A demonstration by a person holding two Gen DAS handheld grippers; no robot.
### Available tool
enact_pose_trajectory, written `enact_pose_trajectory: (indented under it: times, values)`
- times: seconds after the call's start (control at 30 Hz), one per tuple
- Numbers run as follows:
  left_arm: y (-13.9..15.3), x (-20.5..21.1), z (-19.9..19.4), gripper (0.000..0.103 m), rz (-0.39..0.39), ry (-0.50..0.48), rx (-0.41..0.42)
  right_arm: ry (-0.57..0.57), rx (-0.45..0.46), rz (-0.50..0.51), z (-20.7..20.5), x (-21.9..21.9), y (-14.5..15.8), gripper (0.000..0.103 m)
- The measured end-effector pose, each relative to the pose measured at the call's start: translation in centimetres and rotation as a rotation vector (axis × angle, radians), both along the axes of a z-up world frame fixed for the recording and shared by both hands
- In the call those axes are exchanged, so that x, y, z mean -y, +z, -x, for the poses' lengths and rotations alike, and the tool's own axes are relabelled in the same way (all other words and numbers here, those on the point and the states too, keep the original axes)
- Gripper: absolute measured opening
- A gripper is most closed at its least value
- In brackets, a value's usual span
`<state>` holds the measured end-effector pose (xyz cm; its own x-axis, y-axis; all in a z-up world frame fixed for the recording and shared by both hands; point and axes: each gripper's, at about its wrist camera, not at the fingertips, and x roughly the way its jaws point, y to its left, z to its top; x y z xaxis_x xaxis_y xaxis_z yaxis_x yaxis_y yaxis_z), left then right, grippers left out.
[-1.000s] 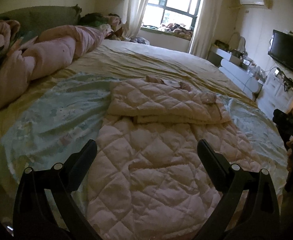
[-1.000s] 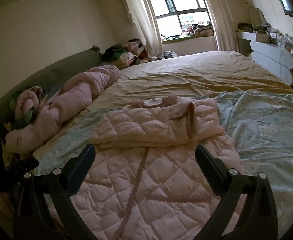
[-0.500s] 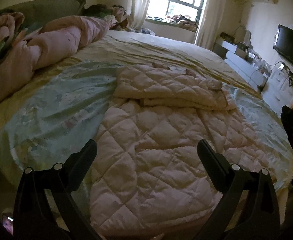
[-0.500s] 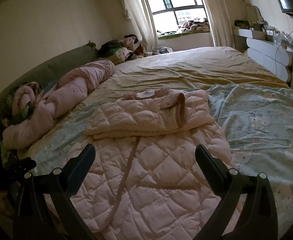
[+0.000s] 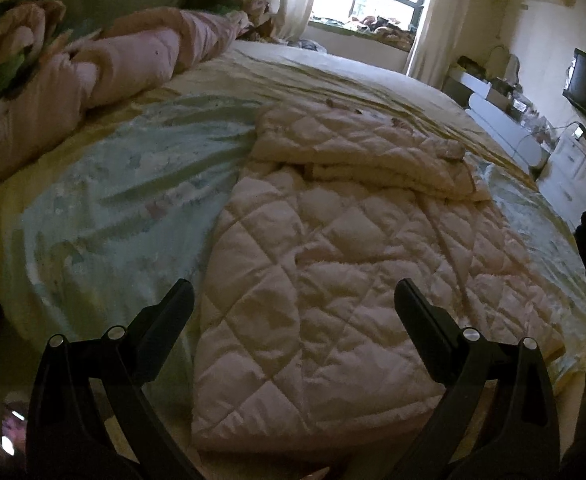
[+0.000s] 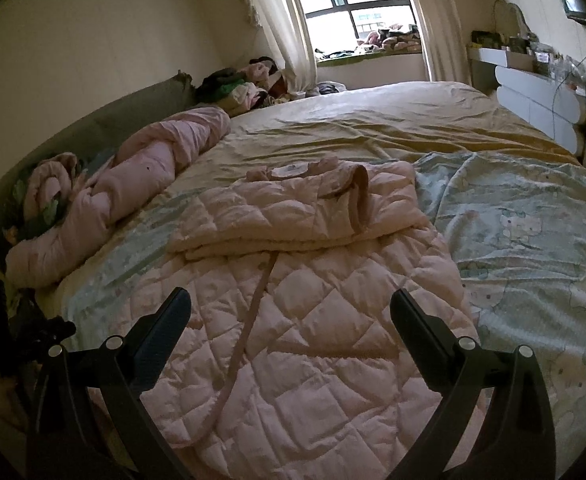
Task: Fold large clothes
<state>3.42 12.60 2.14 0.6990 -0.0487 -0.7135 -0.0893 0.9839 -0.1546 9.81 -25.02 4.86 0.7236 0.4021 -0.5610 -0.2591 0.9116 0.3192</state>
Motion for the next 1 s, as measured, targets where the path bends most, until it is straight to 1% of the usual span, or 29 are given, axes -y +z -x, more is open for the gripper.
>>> enact_pose_trajectory:
  times: [0.17, 0.37, 0.53, 0.7, 0.87, 1.0]
  values:
    - [-1.4, -0.7, 0.3, 0.094, 0.008, 0.018, -0.033, 0.008, -0.013, 0.019, 0.7, 0.2, -0.8, 0.099]
    - [-3.1, -1.5, 0.8, 0.094, 0.007, 0.039, -0.078, 0.001, -0.048, 0.024, 1.3, 1.1, -2.3, 0.099]
    - [-4.7, -2.4, 1.3, 0.094, 0.020, 0.068, -0.115, -0.002, -0.072, 0.021, 1.4, 1.9, -3.5, 0.099]
    - [-5.5, -2.8, 1.7, 0.094, 0.017, 0.068, -0.136, 0.001, -0.095, 0.012, 1.6, 2.3, -4.4, 0.099]
    - [-6.3, -3.7, 2.0, 0.094, 0.050, 0.088, -0.163, 0.005, -0.109, 0.006, 1.8, 2.6, -5.1, 0.099]
    - [-6.9, -3.8, 2.1, 0.094, 0.064, 0.084, -0.183, 0.006, -0.130, 0.006, 1.8, 3.1, -6.0, 0.099]
